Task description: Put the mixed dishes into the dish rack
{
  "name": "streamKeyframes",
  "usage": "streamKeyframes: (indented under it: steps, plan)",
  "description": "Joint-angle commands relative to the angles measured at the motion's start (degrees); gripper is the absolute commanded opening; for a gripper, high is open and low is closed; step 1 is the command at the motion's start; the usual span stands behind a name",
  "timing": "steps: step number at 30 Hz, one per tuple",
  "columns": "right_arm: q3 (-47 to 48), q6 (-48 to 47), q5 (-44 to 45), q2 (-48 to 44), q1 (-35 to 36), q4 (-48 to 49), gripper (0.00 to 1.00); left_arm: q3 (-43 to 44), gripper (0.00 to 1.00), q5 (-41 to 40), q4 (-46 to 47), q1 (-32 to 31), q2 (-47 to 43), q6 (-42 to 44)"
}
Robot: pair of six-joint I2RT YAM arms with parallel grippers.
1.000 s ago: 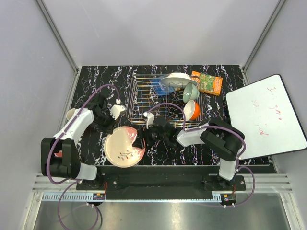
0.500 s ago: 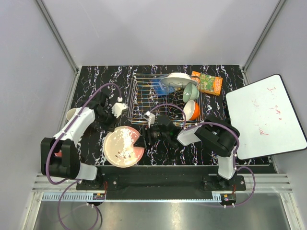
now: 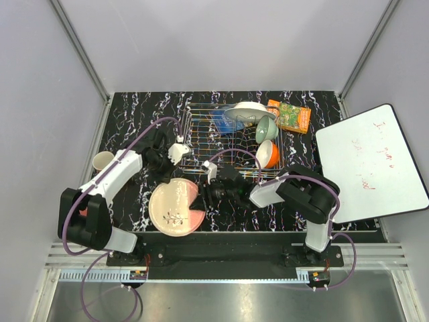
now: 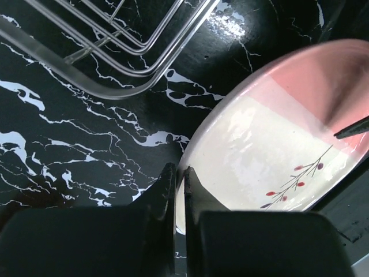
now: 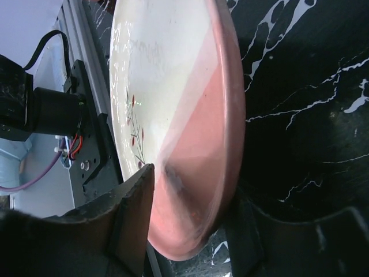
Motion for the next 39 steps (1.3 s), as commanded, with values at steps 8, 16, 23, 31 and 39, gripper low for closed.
streamKeyframes:
  steps: [8,16,23,31,39]
  plan:
    - [1.8,-0.2,-3.4,-5.2,2.6,7.0,0.00,2.6,0.00,2.9,5.7,-4.0,-0.2,-4.9]
    - [-1.0,-1.9,-1.0,-11.3,3.2,3.0,0.00,4.4,0.09,-1.2,2.5,-3.7,-4.4,-6.3]
    - [3.2,-15.8,6.4,-25.5,5.5,-21.1,0.00,15.5,0.99,0.5,0.5,5.3,-6.9,-9.8]
    - [15.1,-34.5,24.3,-40.4,5.7,-49.1,0.00,28.1,0.99,1.5,2.3,10.9,3.6,-24.1]
    - [24.2,-54.2,45.4,-47.1,5.6,-58.2,0.00,29.9,0.99,1.0,7.9,8.9,13.4,-30.2]
